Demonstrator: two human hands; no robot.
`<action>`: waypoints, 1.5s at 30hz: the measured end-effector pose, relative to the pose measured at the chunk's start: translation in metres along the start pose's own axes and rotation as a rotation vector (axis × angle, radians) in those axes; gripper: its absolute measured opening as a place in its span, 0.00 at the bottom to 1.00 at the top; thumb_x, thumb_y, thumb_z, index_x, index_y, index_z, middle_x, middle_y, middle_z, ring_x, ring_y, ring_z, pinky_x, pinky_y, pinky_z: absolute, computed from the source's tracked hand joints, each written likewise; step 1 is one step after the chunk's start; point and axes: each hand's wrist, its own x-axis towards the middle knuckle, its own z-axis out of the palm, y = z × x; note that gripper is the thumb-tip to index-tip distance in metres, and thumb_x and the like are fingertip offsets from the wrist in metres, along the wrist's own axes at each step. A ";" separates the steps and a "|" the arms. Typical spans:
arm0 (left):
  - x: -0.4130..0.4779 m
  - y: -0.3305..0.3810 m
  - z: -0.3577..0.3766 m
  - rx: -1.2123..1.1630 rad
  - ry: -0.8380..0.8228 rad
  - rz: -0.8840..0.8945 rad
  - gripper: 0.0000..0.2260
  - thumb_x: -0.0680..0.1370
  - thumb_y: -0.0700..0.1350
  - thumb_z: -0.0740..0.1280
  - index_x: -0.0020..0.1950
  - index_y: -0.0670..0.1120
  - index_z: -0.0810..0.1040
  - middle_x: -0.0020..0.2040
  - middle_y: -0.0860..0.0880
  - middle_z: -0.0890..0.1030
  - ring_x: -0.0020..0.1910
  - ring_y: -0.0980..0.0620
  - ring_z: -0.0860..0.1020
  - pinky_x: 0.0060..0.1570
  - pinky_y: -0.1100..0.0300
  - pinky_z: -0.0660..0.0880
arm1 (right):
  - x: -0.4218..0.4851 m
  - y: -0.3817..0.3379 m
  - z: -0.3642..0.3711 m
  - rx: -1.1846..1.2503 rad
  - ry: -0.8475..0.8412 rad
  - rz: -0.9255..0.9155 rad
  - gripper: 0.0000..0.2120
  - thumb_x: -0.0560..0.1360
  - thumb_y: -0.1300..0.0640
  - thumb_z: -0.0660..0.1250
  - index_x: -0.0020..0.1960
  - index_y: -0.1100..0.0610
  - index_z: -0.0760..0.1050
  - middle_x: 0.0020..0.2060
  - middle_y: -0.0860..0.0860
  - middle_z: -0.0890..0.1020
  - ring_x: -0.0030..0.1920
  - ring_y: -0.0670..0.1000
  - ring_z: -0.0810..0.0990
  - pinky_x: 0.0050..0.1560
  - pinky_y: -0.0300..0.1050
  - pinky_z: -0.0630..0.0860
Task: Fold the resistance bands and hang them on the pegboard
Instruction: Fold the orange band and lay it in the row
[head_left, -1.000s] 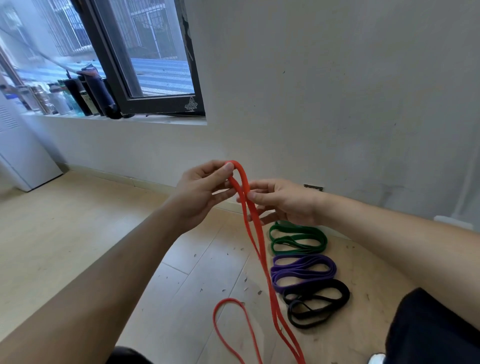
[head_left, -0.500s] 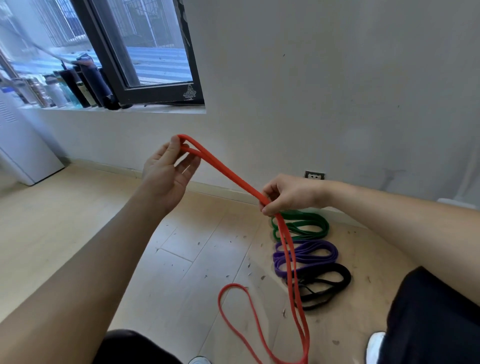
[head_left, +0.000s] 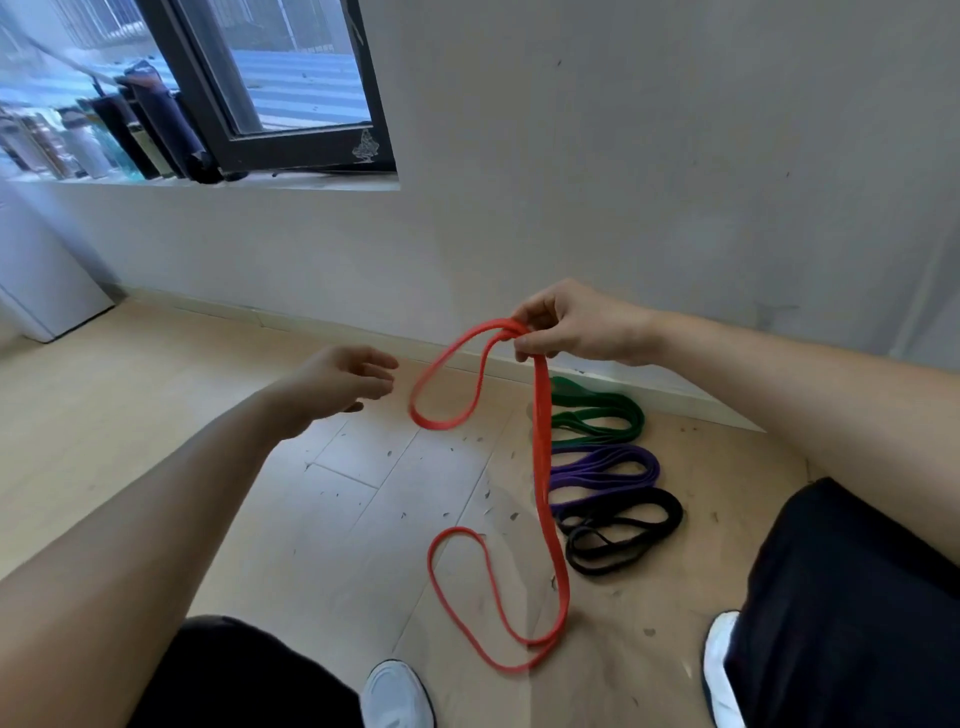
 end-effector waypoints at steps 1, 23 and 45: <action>-0.002 0.007 0.005 -0.010 -0.022 0.039 0.12 0.80 0.39 0.70 0.63 0.50 0.80 0.59 0.47 0.83 0.61 0.49 0.81 0.62 0.52 0.77 | 0.000 -0.002 0.003 -0.005 -0.007 -0.009 0.07 0.79 0.60 0.70 0.56 0.58 0.83 0.46 0.54 0.87 0.49 0.51 0.86 0.54 0.45 0.81; -0.016 0.065 0.047 0.031 -0.098 0.459 0.07 0.77 0.48 0.73 0.51 0.46 0.85 0.40 0.43 0.83 0.39 0.48 0.79 0.46 0.51 0.79 | -0.001 -0.013 0.014 -0.110 -0.118 -0.043 0.04 0.75 0.59 0.74 0.50 0.56 0.84 0.40 0.49 0.85 0.41 0.44 0.83 0.45 0.38 0.79; -0.008 0.010 -0.023 -0.456 0.250 0.335 0.08 0.81 0.47 0.67 0.55 0.45 0.83 0.42 0.48 0.82 0.49 0.46 0.80 0.57 0.51 0.76 | -0.013 -0.025 -0.021 0.285 -0.063 0.016 0.12 0.78 0.58 0.70 0.57 0.65 0.83 0.43 0.55 0.84 0.44 0.50 0.83 0.42 0.40 0.81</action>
